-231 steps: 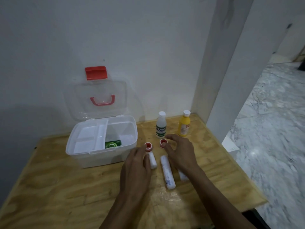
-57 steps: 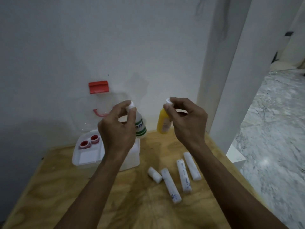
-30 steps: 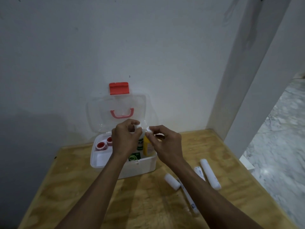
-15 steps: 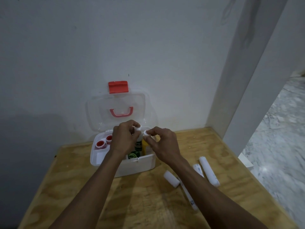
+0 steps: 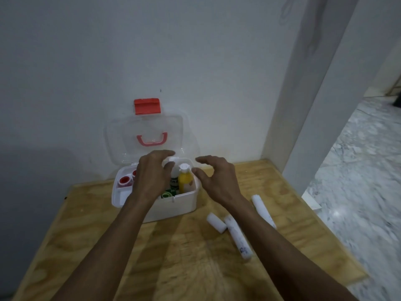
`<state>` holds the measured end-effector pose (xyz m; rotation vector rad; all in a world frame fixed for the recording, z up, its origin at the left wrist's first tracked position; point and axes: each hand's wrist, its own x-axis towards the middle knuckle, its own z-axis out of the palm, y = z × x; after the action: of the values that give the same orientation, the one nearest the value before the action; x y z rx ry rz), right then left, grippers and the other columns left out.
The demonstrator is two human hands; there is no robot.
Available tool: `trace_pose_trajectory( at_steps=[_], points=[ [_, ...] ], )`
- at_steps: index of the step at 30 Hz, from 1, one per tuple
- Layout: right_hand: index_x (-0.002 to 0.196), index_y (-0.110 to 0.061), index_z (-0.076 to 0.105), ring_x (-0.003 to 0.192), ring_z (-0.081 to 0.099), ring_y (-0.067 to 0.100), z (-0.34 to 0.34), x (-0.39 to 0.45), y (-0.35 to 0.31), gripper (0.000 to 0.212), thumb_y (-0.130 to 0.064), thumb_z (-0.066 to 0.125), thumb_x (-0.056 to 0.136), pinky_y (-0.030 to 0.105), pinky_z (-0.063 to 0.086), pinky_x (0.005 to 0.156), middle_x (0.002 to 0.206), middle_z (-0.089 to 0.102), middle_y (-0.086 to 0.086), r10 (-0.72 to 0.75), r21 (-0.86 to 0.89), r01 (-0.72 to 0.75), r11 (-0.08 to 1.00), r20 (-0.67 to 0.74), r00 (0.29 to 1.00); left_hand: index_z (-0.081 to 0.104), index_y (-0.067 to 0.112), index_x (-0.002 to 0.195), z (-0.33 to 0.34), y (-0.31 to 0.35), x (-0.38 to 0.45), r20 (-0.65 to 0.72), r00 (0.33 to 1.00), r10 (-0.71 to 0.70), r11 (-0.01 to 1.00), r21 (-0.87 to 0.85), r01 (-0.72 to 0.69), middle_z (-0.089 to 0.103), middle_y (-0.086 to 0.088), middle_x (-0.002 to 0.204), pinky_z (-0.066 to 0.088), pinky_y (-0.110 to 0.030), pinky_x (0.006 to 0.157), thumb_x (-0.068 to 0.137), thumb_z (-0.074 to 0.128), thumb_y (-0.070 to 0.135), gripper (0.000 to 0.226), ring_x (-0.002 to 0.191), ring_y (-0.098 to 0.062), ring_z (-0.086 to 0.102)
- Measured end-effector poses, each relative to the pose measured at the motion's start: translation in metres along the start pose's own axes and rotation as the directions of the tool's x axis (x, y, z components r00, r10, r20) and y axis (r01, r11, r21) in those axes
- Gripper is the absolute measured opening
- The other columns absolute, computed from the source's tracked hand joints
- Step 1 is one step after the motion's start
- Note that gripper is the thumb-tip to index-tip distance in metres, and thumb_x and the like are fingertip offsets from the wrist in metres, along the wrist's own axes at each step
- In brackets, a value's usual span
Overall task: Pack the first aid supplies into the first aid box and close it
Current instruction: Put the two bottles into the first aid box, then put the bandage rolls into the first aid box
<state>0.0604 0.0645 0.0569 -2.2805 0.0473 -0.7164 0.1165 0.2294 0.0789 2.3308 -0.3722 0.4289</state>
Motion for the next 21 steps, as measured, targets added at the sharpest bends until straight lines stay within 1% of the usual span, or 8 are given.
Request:
trace_pose_trajectory(
  at_steps=[3,5,7,10,12,14,17,21],
  points=[
    [0.107,-0.020,0.074,0.097,0.063,0.015,-0.030,-0.024,0.009,0.026,-0.028,0.076,0.083,0.031,0.047,0.088,0.099,0.074,-0.005,0.082,0.012,-0.081,0.997,-0.178,0.981,0.070,0.015,0.114,-0.010,0.020,-0.029,-0.172,0.984,0.038,0.995,-0.080,-0.053,0.072,-0.006,0.110,0.051,-0.032,0.082,0.088,0.066,0.023,0.027,0.092,-0.017,0.065],
    [0.105,-0.021,0.074,0.095,0.061,0.013,-0.048,-0.050,0.014,0.024,-0.028,0.076,0.083,0.032,0.047,0.086,0.093,0.072,-0.009,0.145,0.010,-0.147,0.989,-0.238,0.961,0.072,0.015,0.104,-0.008,0.033,-0.059,-0.182,0.982,0.055,0.985,-0.149,-0.082,0.073,-0.002,0.097,0.052,-0.027,0.072,0.086,0.068,0.022,0.020,0.079,-0.010,0.063],
    [0.106,-0.024,0.073,0.096,0.057,0.012,-0.058,-0.077,0.019,0.024,-0.031,0.075,0.083,0.033,0.048,0.084,0.088,0.070,-0.013,0.199,-0.023,-0.210,0.977,-0.234,0.952,0.073,0.018,0.098,0.006,0.039,-0.089,-0.118,0.993,0.018,0.981,-0.191,-0.040,0.072,0.002,0.087,0.055,-0.029,0.068,0.084,0.070,0.024,0.016,0.074,-0.009,0.063],
    [0.107,-0.030,0.072,0.095,0.053,0.011,-0.057,-0.116,0.024,0.027,-0.040,0.072,0.082,0.040,0.048,0.085,0.087,0.068,-0.018,0.252,-0.105,-0.276,0.955,-0.202,0.947,0.071,0.023,0.104,0.039,0.040,-0.119,0.038,0.991,-0.125,0.974,-0.184,0.129,0.069,0.008,0.080,0.057,-0.032,0.068,0.083,0.068,0.034,0.024,0.072,-0.005,0.063],
    [0.106,-0.033,0.071,0.094,0.054,0.013,-0.052,-0.137,0.027,0.029,-0.046,0.069,0.080,0.042,0.048,0.085,0.089,0.067,-0.018,0.260,-0.175,-0.291,0.940,-0.180,0.949,0.070,0.026,0.107,0.057,0.039,-0.129,0.098,0.979,-0.180,0.970,-0.150,0.194,0.068,0.010,0.078,0.056,-0.032,0.070,0.082,0.066,0.042,0.029,0.073,-0.006,0.064],
    [0.102,-0.036,0.071,0.092,0.056,0.015,-0.047,-0.151,0.029,0.026,-0.047,0.070,0.079,0.040,0.045,0.083,0.093,0.069,-0.016,0.277,-0.264,-0.309,0.914,-0.152,0.949,0.069,0.026,0.109,0.068,0.039,-0.133,0.124,0.966,-0.229,0.961,-0.132,0.244,0.071,0.007,0.082,0.055,-0.034,0.073,0.082,0.064,0.046,0.034,0.079,-0.011,0.066],
    [0.095,-0.036,0.072,0.088,0.057,0.018,-0.042,-0.159,0.032,0.021,-0.045,0.070,0.076,0.039,0.043,0.078,0.088,0.069,-0.014,0.266,-0.384,-0.304,0.872,-0.150,0.952,0.069,0.027,0.109,0.079,0.039,-0.130,0.149,0.945,-0.291,0.949,-0.080,0.304,0.074,0.003,0.094,0.054,-0.035,0.078,0.080,0.062,0.052,0.039,0.090,-0.017,0.067],
    [0.090,-0.034,0.072,0.085,0.056,0.020,-0.044,-0.160,0.035,0.017,-0.042,0.072,0.074,0.042,0.046,0.079,0.080,0.069,-0.012,0.234,-0.451,-0.297,0.841,-0.193,0.953,0.070,0.031,0.101,0.085,0.041,-0.121,0.192,0.928,-0.321,0.944,-0.015,0.329,0.074,0.004,0.093,0.056,-0.038,0.075,0.072,0.063,0.057,0.040,0.088,-0.019,0.067]
  ],
)
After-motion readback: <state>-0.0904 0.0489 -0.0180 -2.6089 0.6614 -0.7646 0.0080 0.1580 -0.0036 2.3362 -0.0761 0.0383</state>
